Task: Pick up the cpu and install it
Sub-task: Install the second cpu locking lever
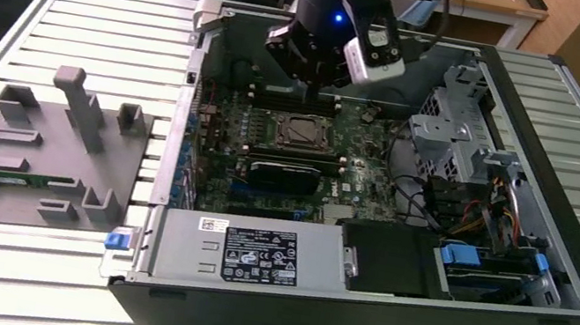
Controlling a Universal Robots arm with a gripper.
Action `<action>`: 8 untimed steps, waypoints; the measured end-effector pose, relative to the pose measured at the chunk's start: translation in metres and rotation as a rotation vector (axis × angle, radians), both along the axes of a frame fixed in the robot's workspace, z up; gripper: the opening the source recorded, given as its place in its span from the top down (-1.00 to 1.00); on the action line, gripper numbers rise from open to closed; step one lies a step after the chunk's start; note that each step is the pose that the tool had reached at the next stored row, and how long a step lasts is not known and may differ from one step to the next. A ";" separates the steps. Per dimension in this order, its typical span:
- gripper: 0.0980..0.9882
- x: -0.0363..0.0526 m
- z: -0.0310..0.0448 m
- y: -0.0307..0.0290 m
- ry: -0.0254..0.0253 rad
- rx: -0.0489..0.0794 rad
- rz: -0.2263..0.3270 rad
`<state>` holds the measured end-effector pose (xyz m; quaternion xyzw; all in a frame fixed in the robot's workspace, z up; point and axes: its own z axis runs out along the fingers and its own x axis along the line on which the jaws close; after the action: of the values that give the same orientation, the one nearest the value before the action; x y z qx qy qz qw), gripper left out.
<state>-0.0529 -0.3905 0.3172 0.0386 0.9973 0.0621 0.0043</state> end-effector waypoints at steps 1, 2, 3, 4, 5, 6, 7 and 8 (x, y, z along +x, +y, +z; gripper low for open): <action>0.96 0.0001 -0.0018 0.0004 0.0003 0.000 0.000; 0.96 0.0002 -0.0037 0.0008 0.0006 0.000 0.000; 0.96 0.0002 -0.0054 0.0011 0.0009 0.000 0.000; 0.96 0.0002 -0.0072 0.0012 0.0011 0.000 0.000; 0.96 0.0001 -0.0090 0.0017 0.0014 0.000 0.000; 0.96 0.0002 -0.0109 0.0022 0.0020 0.000 0.000; 0.96 0.0002 -0.0126 0.0024 0.0026 0.000 0.000; 0.96 0.0002 -0.0142 0.0025 0.0031 0.000 0.000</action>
<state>-0.0526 -0.3880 0.3030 0.0387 0.9973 0.0620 0.0028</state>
